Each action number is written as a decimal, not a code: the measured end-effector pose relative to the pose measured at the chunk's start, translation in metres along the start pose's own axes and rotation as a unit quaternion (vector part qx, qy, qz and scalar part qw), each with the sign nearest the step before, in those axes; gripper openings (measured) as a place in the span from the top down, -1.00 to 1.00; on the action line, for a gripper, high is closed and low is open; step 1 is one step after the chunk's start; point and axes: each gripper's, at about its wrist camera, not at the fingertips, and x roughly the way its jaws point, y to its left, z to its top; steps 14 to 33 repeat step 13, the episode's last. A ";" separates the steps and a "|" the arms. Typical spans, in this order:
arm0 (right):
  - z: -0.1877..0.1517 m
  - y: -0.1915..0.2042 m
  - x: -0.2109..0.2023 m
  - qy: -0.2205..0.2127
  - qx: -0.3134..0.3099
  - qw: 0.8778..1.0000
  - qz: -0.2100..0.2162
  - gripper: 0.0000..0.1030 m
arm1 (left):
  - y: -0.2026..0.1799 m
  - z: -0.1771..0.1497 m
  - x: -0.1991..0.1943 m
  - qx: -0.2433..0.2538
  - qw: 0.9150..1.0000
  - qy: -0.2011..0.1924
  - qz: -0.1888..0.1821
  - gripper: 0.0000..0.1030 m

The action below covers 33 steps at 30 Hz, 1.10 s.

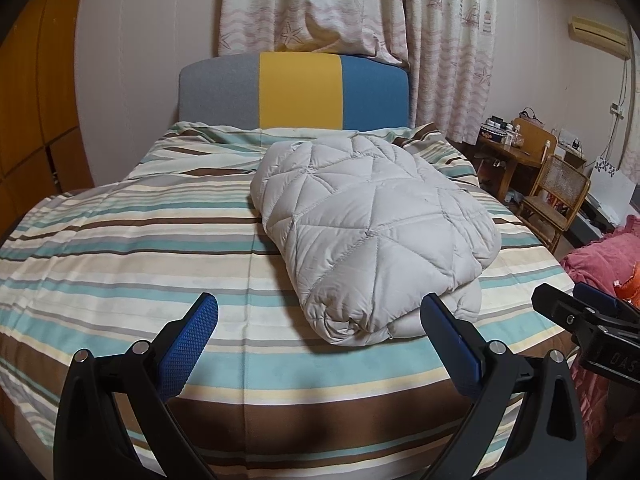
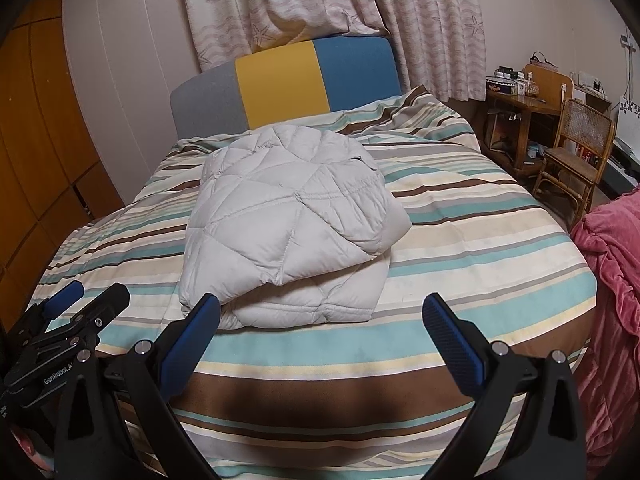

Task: Fold large clothes

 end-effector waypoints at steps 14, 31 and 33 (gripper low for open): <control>0.022 -0.074 0.047 0.009 0.057 0.995 -0.079 -0.96 | 0.034 0.005 0.050 -0.024 0.998 0.057 0.033 -0.94; 0.022 -0.074 0.047 0.009 0.057 0.995 -0.079 -0.96 | 0.034 0.005 0.050 -0.024 0.998 0.057 0.033 -0.94; 0.022 -0.074 0.047 0.009 0.057 0.995 -0.079 -0.96 | 0.034 0.005 0.050 -0.024 0.998 0.057 0.033 -0.94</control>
